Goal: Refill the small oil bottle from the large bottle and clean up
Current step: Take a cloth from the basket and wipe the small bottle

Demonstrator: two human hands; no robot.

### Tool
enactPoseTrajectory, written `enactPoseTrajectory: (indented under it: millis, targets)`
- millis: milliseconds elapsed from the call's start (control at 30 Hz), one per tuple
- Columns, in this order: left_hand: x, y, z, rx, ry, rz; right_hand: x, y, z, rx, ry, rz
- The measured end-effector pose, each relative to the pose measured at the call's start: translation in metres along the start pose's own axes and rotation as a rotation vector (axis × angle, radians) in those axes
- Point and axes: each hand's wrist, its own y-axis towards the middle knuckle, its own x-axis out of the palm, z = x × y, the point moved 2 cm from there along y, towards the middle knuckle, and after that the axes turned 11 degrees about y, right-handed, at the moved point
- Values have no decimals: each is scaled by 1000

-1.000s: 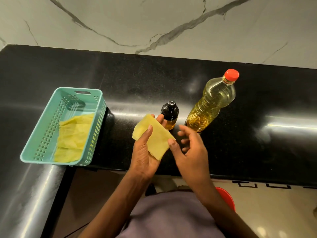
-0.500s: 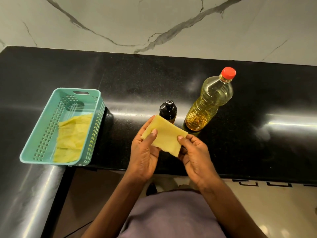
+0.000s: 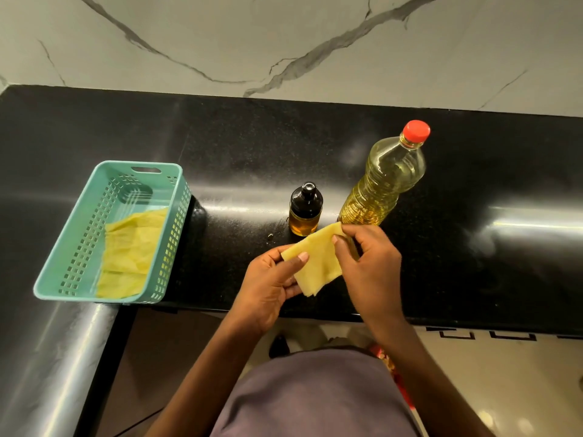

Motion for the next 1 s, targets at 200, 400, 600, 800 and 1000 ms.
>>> enactPoseTrajectory:
  millis: [200,400,600,800,1000]
  targets:
    - [10,-1,3,73,-49,-73,24,-21,-6,-322,-238,-121]
    - [8,2,8,101,-225,-35,33,-30,-4,-360,-239,-241]
    - [2,6,3,92,-205,26,27,-21,7,107,117,-140]
    - [0,6,3,148,-129,83,24,-16,15,662,835,-117]
    - [1,4,2,238,87,185,20,-15,8,208,304,-36]
